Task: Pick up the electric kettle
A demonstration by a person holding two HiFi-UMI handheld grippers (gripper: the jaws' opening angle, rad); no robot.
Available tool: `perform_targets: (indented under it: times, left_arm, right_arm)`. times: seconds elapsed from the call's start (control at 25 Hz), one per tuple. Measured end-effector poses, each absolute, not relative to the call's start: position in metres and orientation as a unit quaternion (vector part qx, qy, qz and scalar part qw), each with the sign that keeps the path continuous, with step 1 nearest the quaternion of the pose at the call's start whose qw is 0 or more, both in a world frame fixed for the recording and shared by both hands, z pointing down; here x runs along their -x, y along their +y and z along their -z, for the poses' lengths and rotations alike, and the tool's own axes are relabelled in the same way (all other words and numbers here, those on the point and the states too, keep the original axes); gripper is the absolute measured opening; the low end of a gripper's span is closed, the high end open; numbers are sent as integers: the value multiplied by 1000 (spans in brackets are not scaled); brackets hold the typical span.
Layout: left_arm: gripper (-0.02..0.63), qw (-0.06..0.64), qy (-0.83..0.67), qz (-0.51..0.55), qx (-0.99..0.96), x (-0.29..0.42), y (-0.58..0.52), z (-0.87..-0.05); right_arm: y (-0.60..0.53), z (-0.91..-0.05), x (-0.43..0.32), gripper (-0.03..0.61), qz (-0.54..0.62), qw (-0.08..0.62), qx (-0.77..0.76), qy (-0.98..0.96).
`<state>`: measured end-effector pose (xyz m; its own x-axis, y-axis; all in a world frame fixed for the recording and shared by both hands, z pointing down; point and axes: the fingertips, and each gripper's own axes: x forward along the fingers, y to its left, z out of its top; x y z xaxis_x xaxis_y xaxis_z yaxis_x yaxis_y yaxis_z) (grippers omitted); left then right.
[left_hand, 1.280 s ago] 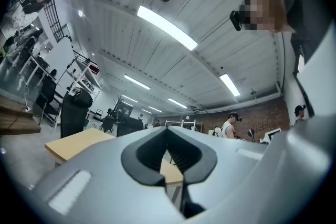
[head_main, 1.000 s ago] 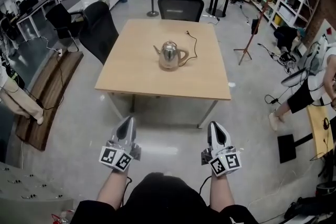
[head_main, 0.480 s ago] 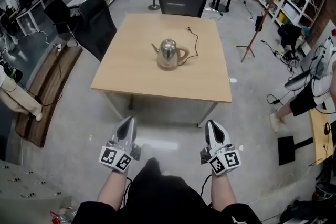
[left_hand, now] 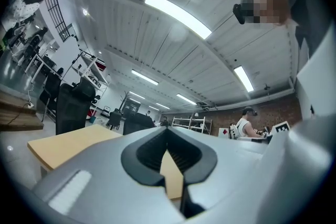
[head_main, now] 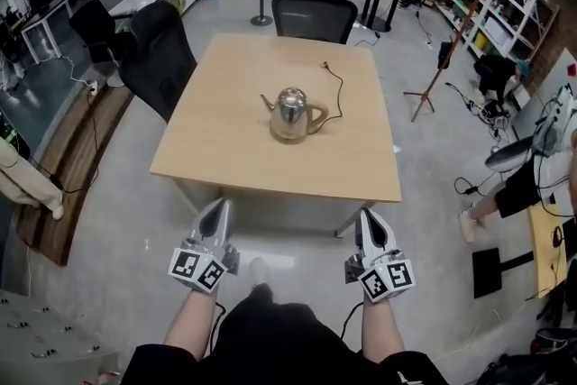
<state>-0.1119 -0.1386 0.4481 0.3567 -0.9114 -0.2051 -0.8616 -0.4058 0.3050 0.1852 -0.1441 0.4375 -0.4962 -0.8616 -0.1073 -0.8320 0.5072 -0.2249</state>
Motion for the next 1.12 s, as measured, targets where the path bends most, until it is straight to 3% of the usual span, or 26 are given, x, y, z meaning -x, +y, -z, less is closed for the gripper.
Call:
perform_targets:
  times: [1.12]
  left_arm:
    - [-2,72,-523,157,-835,176,-304,-459]
  right_arm:
    - [-307,-453,-85,2,62,57,497,863]
